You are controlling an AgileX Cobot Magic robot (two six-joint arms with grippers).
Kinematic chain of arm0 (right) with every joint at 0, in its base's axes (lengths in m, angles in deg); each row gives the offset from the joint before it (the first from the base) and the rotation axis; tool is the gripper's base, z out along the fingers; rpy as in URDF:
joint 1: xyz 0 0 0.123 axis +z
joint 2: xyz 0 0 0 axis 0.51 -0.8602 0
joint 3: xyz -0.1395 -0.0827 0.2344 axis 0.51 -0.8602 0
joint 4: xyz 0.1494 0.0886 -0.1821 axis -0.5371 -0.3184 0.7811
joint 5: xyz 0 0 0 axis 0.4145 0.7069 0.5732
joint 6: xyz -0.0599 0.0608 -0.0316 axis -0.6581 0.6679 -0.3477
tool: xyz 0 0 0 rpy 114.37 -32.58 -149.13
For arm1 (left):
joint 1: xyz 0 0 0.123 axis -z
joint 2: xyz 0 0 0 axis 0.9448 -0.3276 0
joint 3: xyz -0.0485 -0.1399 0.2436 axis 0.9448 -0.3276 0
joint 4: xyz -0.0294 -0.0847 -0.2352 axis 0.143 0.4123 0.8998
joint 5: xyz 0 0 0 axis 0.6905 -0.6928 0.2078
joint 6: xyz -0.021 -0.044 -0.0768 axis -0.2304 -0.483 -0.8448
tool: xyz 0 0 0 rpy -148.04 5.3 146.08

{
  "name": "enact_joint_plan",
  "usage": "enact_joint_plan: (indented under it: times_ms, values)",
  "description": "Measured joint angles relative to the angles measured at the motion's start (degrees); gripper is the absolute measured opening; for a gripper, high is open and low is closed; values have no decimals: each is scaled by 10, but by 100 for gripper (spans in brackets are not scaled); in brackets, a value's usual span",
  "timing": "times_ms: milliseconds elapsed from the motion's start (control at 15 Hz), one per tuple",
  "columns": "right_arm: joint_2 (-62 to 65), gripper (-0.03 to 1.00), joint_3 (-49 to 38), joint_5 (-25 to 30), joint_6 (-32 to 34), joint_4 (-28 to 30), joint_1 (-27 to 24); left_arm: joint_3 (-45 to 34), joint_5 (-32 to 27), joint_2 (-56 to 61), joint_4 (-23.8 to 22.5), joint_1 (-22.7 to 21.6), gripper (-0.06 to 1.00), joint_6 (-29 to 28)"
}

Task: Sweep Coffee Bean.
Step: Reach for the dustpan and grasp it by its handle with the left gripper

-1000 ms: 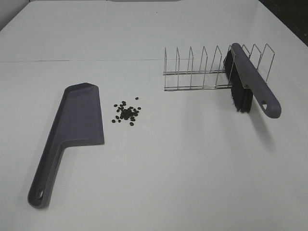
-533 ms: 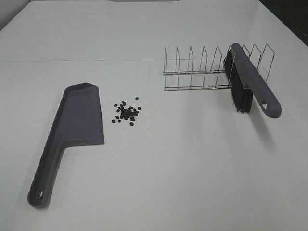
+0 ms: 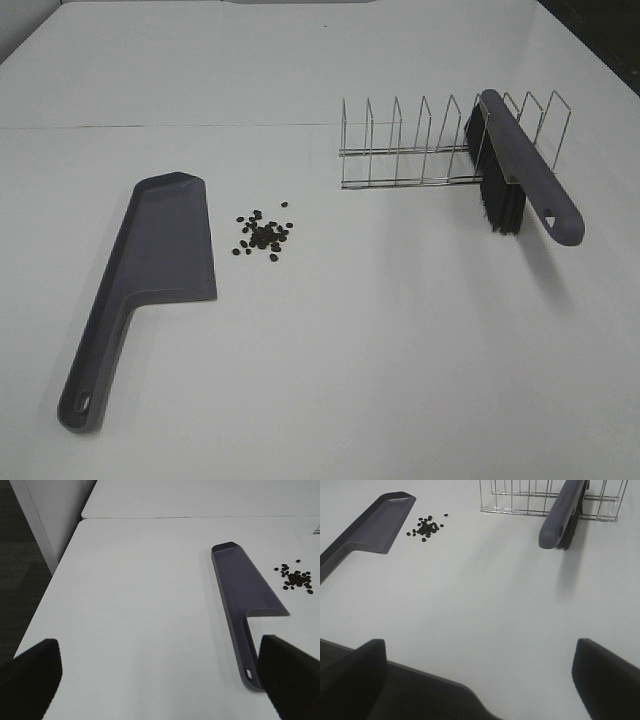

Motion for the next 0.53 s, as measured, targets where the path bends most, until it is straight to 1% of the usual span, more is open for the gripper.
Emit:
enact_joint_plan:
  times_ms: [533]
  values:
    - [0,93,0,0,0,-2,0,0,0,0,0,0,98,1]
